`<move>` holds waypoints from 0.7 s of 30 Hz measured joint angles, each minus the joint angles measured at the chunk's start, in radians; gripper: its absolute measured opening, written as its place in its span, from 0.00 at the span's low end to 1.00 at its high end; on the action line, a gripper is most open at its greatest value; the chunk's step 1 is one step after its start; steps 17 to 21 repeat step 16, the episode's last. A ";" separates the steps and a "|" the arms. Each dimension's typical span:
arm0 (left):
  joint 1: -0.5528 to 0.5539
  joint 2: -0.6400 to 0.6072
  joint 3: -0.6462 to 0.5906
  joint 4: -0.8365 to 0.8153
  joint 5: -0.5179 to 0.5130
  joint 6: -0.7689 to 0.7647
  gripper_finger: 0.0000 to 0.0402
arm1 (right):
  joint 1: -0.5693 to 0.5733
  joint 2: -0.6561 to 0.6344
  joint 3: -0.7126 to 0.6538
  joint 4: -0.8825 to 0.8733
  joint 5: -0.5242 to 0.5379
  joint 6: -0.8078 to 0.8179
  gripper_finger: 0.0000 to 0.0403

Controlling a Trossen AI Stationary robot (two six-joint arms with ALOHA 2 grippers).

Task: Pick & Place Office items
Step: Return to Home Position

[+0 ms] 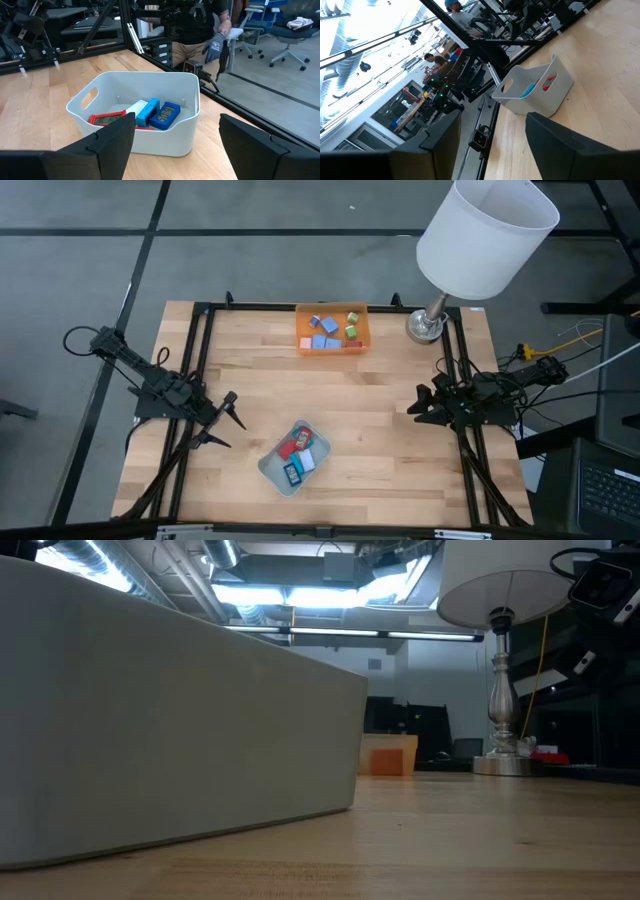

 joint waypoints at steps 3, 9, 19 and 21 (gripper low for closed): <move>0.000 0.000 0.000 0.000 0.000 0.000 0.70 | 0.000 0.000 0.000 0.000 0.000 0.000 0.55; 0.000 0.000 0.000 0.000 0.000 0.000 0.70 | 0.000 0.000 0.000 0.000 0.000 0.000 0.55; 0.000 0.000 0.000 0.000 0.000 0.000 0.70 | 0.000 0.000 0.000 0.000 0.000 0.000 0.55; 0.000 0.000 0.000 0.000 0.000 0.000 0.70 | 0.000 0.000 0.000 0.000 0.000 0.000 0.55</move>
